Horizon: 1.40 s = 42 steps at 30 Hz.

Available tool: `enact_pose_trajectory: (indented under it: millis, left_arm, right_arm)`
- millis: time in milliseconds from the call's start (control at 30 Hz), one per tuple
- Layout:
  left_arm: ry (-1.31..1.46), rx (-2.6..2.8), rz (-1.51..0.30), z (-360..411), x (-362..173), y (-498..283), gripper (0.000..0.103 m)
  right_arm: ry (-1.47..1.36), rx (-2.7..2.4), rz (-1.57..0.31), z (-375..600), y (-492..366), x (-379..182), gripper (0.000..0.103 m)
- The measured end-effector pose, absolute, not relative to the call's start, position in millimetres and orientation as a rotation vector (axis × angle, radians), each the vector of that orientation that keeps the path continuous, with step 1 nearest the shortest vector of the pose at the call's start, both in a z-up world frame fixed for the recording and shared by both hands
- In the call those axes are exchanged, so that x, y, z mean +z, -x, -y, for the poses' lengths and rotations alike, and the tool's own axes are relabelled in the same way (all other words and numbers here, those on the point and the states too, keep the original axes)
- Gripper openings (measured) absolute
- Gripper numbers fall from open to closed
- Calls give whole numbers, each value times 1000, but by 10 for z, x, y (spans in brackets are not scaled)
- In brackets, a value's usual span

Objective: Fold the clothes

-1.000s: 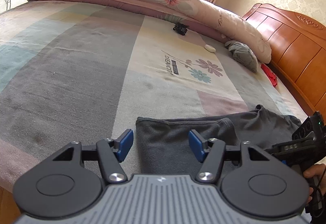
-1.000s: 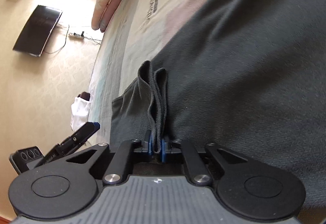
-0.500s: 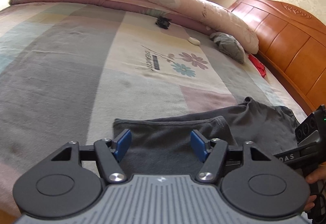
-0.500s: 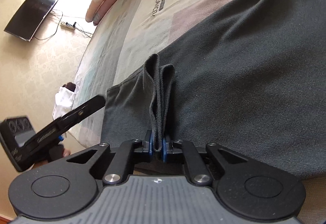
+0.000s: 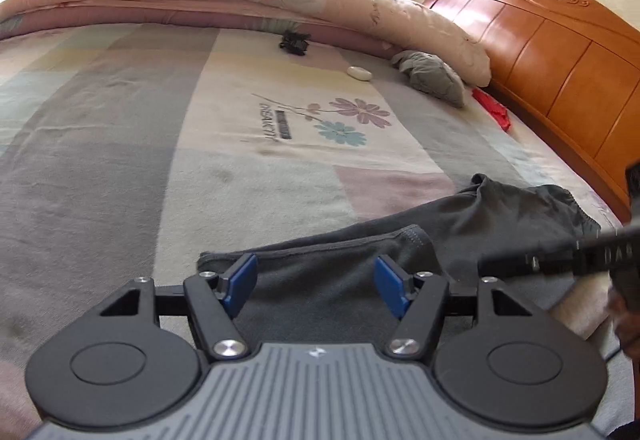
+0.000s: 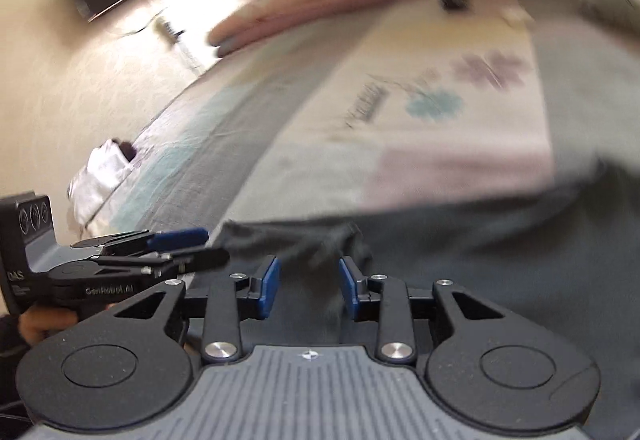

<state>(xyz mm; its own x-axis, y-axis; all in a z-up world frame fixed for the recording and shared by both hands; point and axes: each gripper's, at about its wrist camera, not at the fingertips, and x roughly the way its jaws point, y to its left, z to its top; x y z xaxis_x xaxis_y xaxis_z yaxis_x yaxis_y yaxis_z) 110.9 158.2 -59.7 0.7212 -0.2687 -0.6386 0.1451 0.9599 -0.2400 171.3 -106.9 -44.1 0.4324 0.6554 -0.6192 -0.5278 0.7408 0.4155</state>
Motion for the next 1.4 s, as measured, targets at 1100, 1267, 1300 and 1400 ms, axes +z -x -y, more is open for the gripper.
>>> enact_pose_trajectory:
  millis: [1100,1267,1300,1400]
  left_arm:
    - [76,-350,-827,-1170,-635,-1053,68]
    - [-32,-352,-887,-977,-833,-940,70]
    - [-58,-357,-899,-949,-812,-912,71]
    - [-105,-345,-899,-888,-700,-900,71]
  right_arm:
    - [49,693,-824,1390,-1162,-576,72]
    - [19,529,-818,1891,-1191,-601,84]
    - [17,489,-814,2012,-1195,-603,86]
    - [-10,361,-779,2467,-1254,-591,97]
